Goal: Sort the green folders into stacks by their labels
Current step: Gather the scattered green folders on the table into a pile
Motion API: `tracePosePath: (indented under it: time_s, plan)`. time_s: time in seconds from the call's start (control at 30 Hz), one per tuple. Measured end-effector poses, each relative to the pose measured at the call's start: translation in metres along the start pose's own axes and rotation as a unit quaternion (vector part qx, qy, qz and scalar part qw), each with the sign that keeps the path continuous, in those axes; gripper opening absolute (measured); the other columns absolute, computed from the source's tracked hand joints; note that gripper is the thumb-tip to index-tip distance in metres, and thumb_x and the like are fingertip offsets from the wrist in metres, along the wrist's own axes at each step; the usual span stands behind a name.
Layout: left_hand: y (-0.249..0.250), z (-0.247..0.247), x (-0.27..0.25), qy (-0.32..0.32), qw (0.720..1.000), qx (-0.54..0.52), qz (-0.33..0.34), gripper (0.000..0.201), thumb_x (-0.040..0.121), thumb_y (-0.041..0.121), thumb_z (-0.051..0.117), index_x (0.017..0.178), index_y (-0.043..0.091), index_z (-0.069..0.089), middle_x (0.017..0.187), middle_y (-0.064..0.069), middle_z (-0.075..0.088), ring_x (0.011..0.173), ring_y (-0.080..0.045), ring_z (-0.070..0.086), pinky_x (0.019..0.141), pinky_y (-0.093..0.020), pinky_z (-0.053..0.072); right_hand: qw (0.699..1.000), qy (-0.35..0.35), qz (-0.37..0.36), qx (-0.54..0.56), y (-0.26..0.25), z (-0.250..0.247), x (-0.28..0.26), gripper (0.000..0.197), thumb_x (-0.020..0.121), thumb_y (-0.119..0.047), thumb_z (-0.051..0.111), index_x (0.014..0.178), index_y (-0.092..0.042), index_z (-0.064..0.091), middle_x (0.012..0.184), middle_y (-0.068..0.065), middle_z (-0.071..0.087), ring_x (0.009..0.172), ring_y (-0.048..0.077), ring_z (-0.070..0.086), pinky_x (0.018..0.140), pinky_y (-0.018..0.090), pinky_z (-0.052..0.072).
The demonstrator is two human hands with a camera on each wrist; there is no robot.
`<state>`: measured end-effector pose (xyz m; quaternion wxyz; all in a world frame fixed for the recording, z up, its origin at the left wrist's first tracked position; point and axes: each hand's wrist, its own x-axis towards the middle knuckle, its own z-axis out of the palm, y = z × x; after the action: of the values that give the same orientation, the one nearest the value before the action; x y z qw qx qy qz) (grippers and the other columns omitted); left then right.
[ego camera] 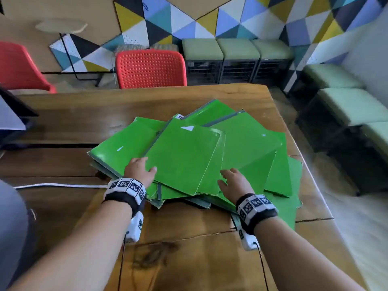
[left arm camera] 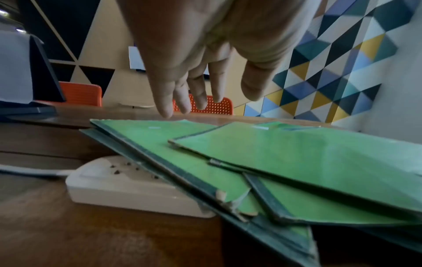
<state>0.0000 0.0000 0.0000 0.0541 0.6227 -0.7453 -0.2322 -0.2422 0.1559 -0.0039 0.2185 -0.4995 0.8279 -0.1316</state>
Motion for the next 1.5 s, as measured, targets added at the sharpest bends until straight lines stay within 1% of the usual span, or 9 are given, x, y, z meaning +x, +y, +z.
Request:
tracePosePath:
  time_s: [0.27,0.47,0.57,0.7,0.83,1.07,1.23,1.37,1.5]
  plan:
    - [-0.019,0.032,0.048,-0.095,0.989,0.099,-0.054,0.096,0.08,0.057,0.064,0.154,0.025,0.011,0.161,-0.011,0.01,0.145,-0.037,0.018,0.113,-0.055,0.027,0.991,-0.04,0.128,0.015,-0.005,0.033,0.035,0.05,0.087,-0.038,0.066,0.121,-0.004,0.052,0.13,0.015,0.045,0.094,0.017,0.047,0.096,0.029,0.047]
    - [-0.01,0.038,0.058,-0.112,0.981,0.134,-0.088,0.131,0.056,0.063,0.08,0.154,0.025,0.002,0.15,-0.017,0.028,0.138,-0.038,0.031,0.109,-0.051,0.034,0.974,-0.049,0.21,0.072,-0.007,0.049,0.059,0.055,0.083,-0.028,0.073,0.125,-0.006,0.044,0.121,0.013,0.052,0.101,0.022,0.053,0.093,0.032,0.051]
    - [-0.008,0.036,0.051,-0.103,0.989,0.03,-0.107,0.105,0.07,0.055,0.076,0.149,0.01,0.024,0.144,-0.017,0.042,0.129,-0.034,0.046,0.101,-0.045,0.042,0.964,-0.042,0.222,0.14,-0.004,0.041,0.063,0.046,0.089,-0.012,0.064,0.128,-0.002,0.043,0.122,0.014,0.055,0.096,0.02,0.053,0.081,0.024,0.051]
    - [-0.02,0.012,0.039,-0.102,0.986,-0.083,-0.1,0.036,0.095,0.042,0.051,0.097,0.007,0.056,0.085,-0.01,0.059,0.077,-0.026,0.055,0.07,-0.034,0.044,0.954,-0.009,0.223,0.201,0.008,0.022,0.057,0.041,0.093,0.0,0.05,0.134,-0.001,0.042,0.109,0.011,0.055,0.081,0.016,0.055,0.059,0.019,0.046]
    - [-0.048,0.004,0.024,-0.14,0.95,-0.235,-0.153,0.055,0.091,0.015,0.061,0.14,0.006,0.037,0.134,-0.01,0.052,0.125,-0.032,0.05,0.106,-0.045,0.037,0.944,0.032,0.21,0.253,0.01,0.009,0.041,0.044,0.093,0.003,0.049,0.135,-0.008,0.041,0.093,0.007,0.054,0.063,0.011,0.05,0.048,0.021,0.043]
    - [-0.067,0.006,-0.035,-0.098,0.91,-0.36,-0.179,0.058,0.085,-0.002,0.065,0.136,0.002,0.038,0.126,-0.012,0.048,0.127,-0.034,0.045,0.109,-0.048,0.035,0.948,0.004,0.122,0.293,-0.023,0.013,0.004,0.037,0.094,0.0,0.05,0.128,-0.013,0.046,0.092,0.01,0.059,0.061,0.013,0.051,0.056,0.025,0.052]
    - [-0.094,0.003,-0.063,-0.059,0.925,-0.327,-0.186,0.044,0.092,0.021,0.061,0.133,0.018,0.048,0.129,-0.005,0.057,0.117,-0.03,0.053,0.103,-0.051,0.04,0.948,-0.066,0.099,0.296,-0.039,0.046,-0.03,0.03,0.097,-0.006,0.048,0.126,-0.012,0.052,0.097,0.008,0.062,0.062,0.012,0.051,0.06,0.025,0.054]
    - [-0.11,-0.001,-0.082,-0.018,0.928,-0.293,-0.227,0.041,0.098,0.018,0.051,0.138,0.013,0.043,0.13,-0.01,0.055,0.119,-0.034,0.052,0.1,-0.051,0.04,0.972,-0.087,0.044,0.213,-0.048,0.056,-0.032,0.023,0.1,-0.018,0.045,0.112,-0.008,0.063,0.102,0.009,0.066,0.089,0.022,0.065,0.081,0.034,0.057]
    - [-0.117,-0.004,-0.079,0.002,0.919,-0.308,-0.245,0.051,0.098,0.019,0.05,0.146,0.022,0.033,0.142,-0.009,0.048,0.125,-0.034,0.049,0.103,-0.054,0.038,0.999,-0.005,-0.016,-0.048,-0.041,0.05,-0.008,0.048,0.086,-0.002,0.05,0.131,-0.02,0.052,0.128,0.003,0.048,0.12,0.023,0.043,0.103,0.039,0.04]
